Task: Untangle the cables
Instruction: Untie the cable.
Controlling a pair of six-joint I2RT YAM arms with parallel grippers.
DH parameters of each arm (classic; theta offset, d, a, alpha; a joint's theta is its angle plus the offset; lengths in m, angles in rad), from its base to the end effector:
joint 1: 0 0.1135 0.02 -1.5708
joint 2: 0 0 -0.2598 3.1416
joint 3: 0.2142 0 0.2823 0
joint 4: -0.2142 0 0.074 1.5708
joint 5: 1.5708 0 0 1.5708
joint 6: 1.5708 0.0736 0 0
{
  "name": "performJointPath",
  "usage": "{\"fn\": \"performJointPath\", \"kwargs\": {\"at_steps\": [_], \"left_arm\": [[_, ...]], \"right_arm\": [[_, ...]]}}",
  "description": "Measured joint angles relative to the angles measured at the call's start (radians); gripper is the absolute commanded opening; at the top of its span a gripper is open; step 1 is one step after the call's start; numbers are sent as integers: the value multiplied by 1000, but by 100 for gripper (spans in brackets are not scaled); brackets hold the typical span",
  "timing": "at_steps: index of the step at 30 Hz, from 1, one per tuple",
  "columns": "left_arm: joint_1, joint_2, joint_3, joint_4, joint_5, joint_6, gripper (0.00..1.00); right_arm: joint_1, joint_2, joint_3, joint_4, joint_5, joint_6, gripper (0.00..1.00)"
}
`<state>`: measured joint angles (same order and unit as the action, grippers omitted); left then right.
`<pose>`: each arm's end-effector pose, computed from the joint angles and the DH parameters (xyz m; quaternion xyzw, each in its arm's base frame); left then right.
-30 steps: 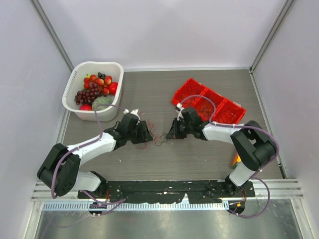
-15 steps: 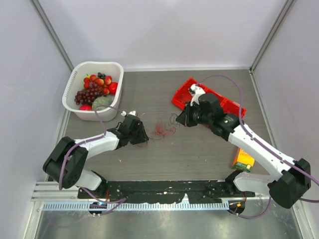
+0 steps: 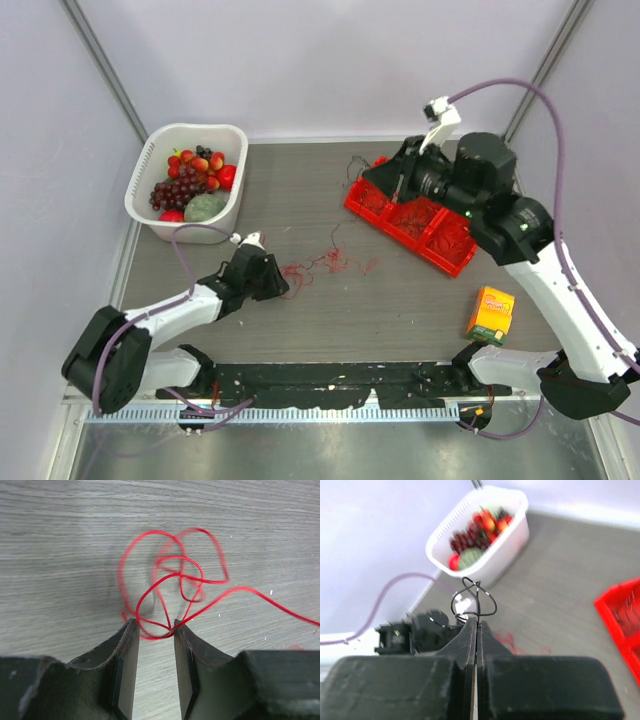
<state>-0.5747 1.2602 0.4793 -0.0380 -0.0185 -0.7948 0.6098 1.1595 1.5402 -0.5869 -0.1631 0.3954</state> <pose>0.2354 -0.1508 0.1015 -0.1055 0.9241 -0.2255 0.2898 0.2337 0.1779 0.4798 -0.1338 0.7636 0.3581 0.5203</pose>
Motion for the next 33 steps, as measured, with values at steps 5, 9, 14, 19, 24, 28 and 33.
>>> {"fn": "performJointPath", "kwargs": {"at_steps": [5,9,14,19,24,28,33], "left_arm": [[1,-177,-39,-57,-26,26,41],[1,-367,-54,-89,-6,60,68],[1,-635,-38,-82,110,103,90],[1,-660,116,-26,269,152,100],[-14,-477,287,99,399,195,100],[-66,-352,297,214,435,209,100],[-149,-188,318,317,423,230,95]], "right_arm": [[0,11,179,32,-33,3,1],[0,7,229,65,-40,5,1],[0,6,187,93,-65,26,1],[0,15,93,103,-102,59,1],[0,25,53,117,-143,99,1],[0,25,51,149,-171,127,1],[0,25,48,200,-210,166,1]]}}
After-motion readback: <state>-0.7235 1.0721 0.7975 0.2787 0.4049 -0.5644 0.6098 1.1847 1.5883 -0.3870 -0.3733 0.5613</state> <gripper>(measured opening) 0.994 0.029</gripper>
